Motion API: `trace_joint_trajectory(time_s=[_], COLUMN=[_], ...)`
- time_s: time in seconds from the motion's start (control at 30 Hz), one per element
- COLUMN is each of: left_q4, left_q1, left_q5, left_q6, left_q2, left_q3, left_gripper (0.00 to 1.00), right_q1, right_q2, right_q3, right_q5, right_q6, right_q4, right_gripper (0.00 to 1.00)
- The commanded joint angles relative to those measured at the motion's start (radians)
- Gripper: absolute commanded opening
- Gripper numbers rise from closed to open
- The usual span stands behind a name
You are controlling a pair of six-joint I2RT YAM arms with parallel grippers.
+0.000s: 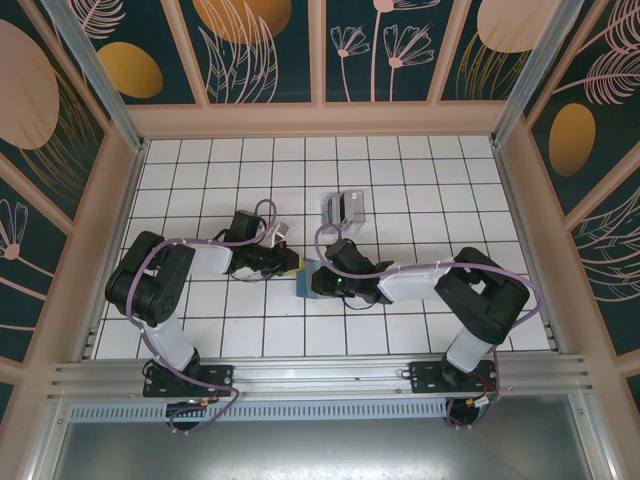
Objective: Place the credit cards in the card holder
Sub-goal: Flip over the card slot in the card holder.
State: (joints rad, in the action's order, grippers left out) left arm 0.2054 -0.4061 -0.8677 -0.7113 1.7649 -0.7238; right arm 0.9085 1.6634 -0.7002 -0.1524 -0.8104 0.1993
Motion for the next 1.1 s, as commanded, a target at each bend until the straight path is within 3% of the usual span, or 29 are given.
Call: trace_joint_trajectory(time_s=[0.0,0.3,0.67,0.77,0.87,1.07], left_q4=[0.033,0.026,0.027,0.026,0.026,0.026], left_q1=[-0.002,-0.01,-0.03,-0.029,-0.03,-0.03], left_q5=[-0.009,0.007,0.015,0.013,0.014,0.014], left_q6=[-0.001,0.001,0.001,0.0,-0.002,-0.003], left_q2=[0.016,0.045,0.053,0.046,0.043,0.038], left_q3=[-0.024,-0.04,-0.052,-0.053,-0.051,-0.04], left_gripper=[0.05,0.09,0.24,0.28,0.24,0.22], right_q1=[0.006,0.006,-0.005,-0.017,-0.029,-0.029], right_q2=[0.004,-0.011,-0.065,-0.082,-0.118,-0.229], right_q3=[0.033,0.06,0.145,0.177,0.191,0.171], right_q5=[-0.074,-0.112,-0.104,-0.093,-0.095,-0.015], right_q6=[0.009,0.021,0.006,-0.015,-0.017,0.025], right_q4=[0.033,0.106,0.219,0.25,0.251,0.098], right_gripper=[0.23,0.23,0.29,0.34,0.41,0.5])
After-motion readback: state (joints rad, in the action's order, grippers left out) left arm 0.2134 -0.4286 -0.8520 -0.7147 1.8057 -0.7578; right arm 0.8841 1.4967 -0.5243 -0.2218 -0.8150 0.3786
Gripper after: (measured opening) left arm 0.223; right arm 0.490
